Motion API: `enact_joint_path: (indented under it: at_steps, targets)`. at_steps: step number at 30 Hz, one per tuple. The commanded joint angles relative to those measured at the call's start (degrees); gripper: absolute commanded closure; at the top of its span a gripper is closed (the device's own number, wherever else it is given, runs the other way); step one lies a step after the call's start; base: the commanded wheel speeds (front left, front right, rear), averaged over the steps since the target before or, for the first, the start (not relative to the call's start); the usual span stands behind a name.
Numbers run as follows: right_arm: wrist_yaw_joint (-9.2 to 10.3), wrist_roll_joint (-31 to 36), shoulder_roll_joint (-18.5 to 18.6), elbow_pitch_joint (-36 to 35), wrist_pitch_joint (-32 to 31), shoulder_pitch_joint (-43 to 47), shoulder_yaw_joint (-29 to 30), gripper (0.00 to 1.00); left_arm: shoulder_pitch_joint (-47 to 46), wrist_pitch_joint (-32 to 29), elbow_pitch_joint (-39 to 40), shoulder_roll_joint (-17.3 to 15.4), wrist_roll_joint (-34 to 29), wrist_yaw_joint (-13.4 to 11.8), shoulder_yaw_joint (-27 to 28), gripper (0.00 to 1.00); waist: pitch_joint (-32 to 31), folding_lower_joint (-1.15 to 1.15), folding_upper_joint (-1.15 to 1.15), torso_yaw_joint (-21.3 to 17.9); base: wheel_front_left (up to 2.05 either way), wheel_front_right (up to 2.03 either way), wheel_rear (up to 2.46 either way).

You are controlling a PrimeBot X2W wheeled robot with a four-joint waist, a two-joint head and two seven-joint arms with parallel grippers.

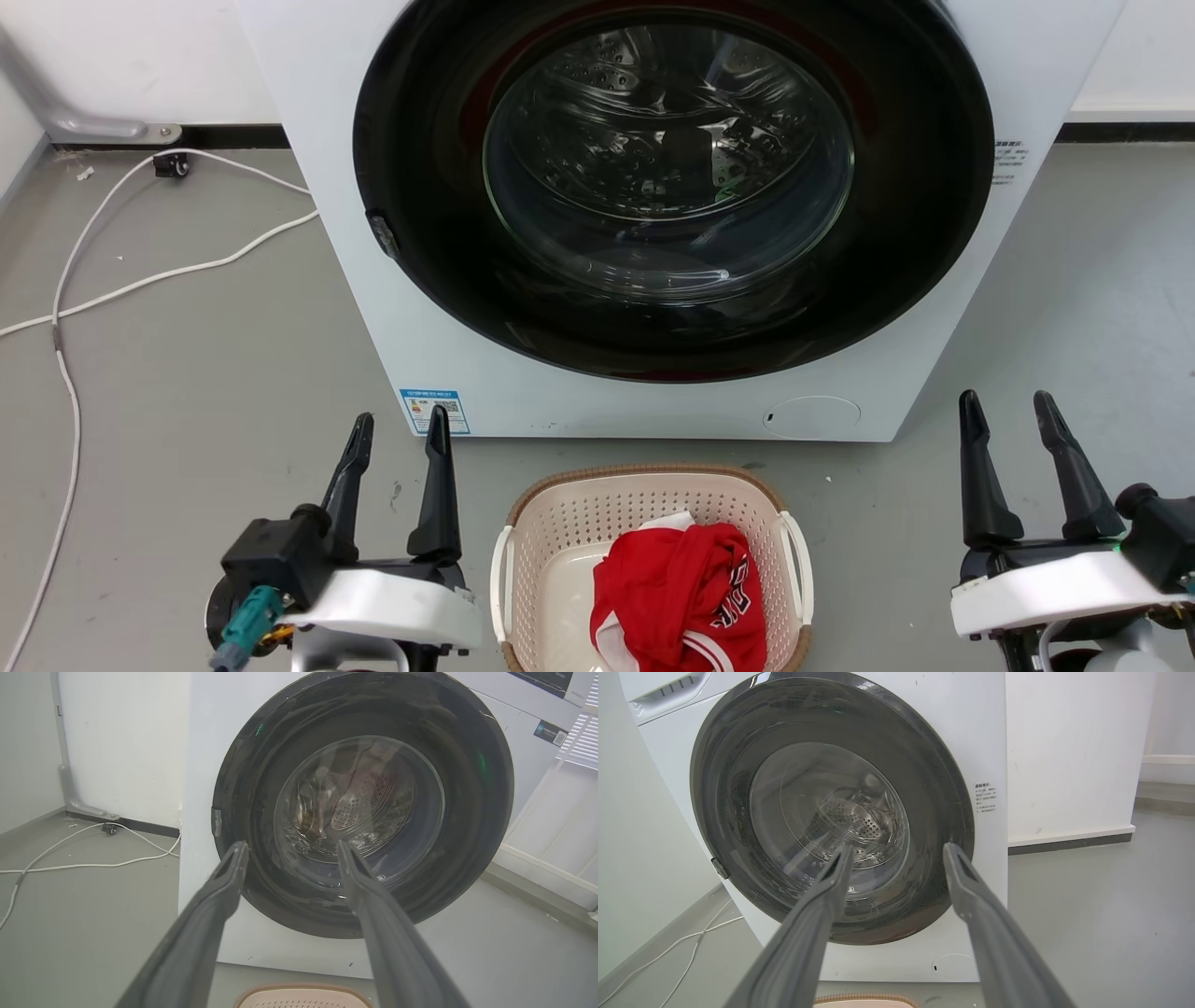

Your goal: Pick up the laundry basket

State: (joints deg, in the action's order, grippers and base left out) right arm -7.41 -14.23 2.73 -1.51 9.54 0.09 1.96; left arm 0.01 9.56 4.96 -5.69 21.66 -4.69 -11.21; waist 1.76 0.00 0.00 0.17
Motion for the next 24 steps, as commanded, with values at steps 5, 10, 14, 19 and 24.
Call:
enact_joint_path:
  at_steps: [5,10,14,19,24]
  targets:
    - [-0.12,4.6,0.2,0.2,1.0,0.6,-0.2,0.00,-0.3,1.0,-0.2,-1.8,-3.5,-2.3,-2.6,0.00,0.0,0.00,0.00,0.0,0.00,0.00,0.00]
    - [-0.12,7.9,0.2,1.2,1.6,1.0,-0.5,0.00,0.9,1.7,-2.6,-1.3,-2.5,-1.9,-3.3,0.00,-0.1,0.00,0.00,0.0,0.00,0.00,0.00]
    - [-0.12,10.4,0.2,1.8,2.2,1.0,-0.6,0.00,1.0,2.2,-4.4,-0.6,-4.0,-0.2,-2.5,0.00,-0.3,0.00,0.00,0.1,0.00,0.00,0.00]
    - [-0.11,12.4,0.2,1.9,2.7,1.3,-0.4,0.00,1.2,2.8,-4.5,-0.3,-8.0,0.6,-2.7,0.00,-0.4,0.00,0.00,0.1,0.00,0.00,0.00]
    - [-0.07,11.7,0.2,1.9,3.4,1.6,0.1,0.00,1.6,3.4,-3.8,-0.5,-11.5,0.4,-3.7,0.00,-0.5,0.00,0.00,0.2,0.00,0.00,0.00]
